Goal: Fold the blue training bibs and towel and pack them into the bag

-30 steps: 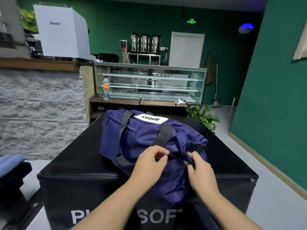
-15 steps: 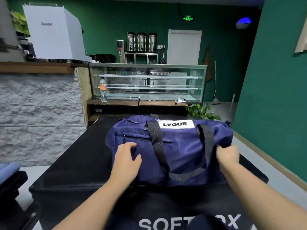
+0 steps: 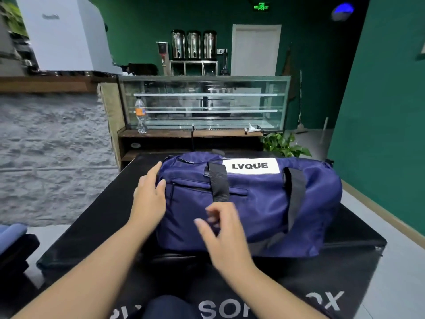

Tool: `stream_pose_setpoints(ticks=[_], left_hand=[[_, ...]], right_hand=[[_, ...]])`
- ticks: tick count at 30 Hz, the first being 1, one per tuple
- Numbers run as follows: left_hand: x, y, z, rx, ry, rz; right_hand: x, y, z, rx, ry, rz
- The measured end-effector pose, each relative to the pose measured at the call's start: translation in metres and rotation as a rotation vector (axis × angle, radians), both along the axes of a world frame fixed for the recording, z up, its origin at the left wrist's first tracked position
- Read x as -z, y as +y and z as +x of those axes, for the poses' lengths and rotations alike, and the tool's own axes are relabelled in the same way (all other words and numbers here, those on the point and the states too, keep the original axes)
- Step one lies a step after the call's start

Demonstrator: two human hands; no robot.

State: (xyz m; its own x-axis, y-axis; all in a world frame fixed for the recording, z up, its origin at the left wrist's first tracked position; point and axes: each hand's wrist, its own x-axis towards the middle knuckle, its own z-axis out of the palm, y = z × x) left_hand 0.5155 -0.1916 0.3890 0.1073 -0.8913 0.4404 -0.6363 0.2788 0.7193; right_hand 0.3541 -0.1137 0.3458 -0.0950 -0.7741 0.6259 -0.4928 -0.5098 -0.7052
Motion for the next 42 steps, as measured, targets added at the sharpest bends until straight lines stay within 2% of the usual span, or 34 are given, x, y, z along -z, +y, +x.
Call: stream_pose_setpoints(ticks=[2,4,10,13,15,19,23,29,32,35,38,40,42], left_hand=[[-0.003,-0.003,0.01,0.013,-0.119,0.007],[-0.009,-0.004,0.016,-0.005,-0.198,-0.008],[-0.017,-0.002,0.012,-0.044,-0.112,0.005],[-0.016,0.002,0.008,-0.045,-0.067,-0.032],[-0.018,0.004,0.006,-0.028,-0.106,-0.054],[-0.02,0.008,0.007,-0.045,-0.189,-0.056],[-0.022,0.01,0.006,-0.095,-0.22,-0.038],[-0.025,0.008,0.007,-0.145,-0.199,0.002],[-0.028,0.006,0.007,-0.134,-0.224,0.015],[-0.027,0.009,0.007,-0.147,-0.244,0.02],[-0.024,0.011,0.009,-0.12,-0.173,0.047],[-0.023,0.01,0.01,-0.08,-0.131,0.086],[-0.023,0.005,0.01,-0.055,-0.198,0.056]], right_hand=[[-0.002,-0.014,0.018,-0.125,0.1,0.296],[-0.007,-0.028,0.032,-0.103,0.145,0.412],[-0.03,-0.046,0.066,0.088,0.266,0.433],[-0.038,-0.05,0.075,0.162,0.26,0.469],[-0.042,-0.054,0.078,0.198,0.242,0.489],[-0.041,-0.05,0.071,0.193,0.28,0.459],[-0.041,-0.044,0.045,0.223,0.412,0.361],[-0.041,-0.029,-0.035,0.379,0.304,0.38],[-0.04,-0.018,-0.076,0.484,0.335,0.387],[-0.043,-0.011,-0.091,0.444,0.352,0.376],[-0.055,-0.013,-0.104,0.324,0.213,0.184],[-0.064,-0.021,-0.119,0.397,0.308,0.023],[-0.068,-0.032,-0.134,0.465,0.49,-0.062]])
